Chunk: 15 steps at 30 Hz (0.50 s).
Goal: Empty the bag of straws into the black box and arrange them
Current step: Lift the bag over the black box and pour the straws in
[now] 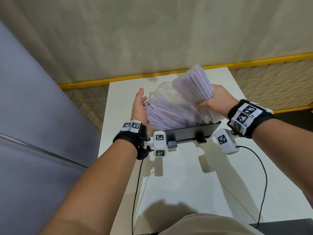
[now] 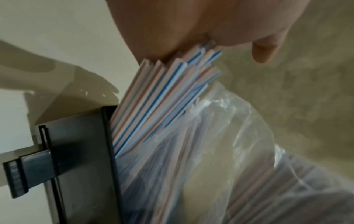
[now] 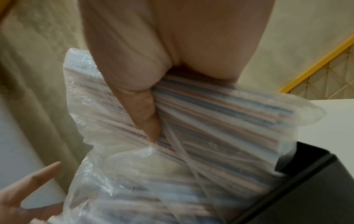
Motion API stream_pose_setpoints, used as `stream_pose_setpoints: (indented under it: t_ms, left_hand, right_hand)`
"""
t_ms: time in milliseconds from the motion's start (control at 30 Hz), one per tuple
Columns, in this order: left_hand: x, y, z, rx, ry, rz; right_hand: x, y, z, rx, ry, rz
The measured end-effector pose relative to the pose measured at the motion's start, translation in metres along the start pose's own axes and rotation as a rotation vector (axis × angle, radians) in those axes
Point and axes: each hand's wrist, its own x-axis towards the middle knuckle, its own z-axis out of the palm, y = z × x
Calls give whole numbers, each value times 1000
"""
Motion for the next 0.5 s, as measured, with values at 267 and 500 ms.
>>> stream_pose_setpoints:
  t_ms: [267, 500]
  left_hand:
    - [2, 8, -13, -111, -1, -23]
    - [-9, 4, -1, -3, -202, -105]
  right_hand:
    - [7, 0, 7, 41, -51, 15]
    - [8, -4, 19, 40, -65, 5]
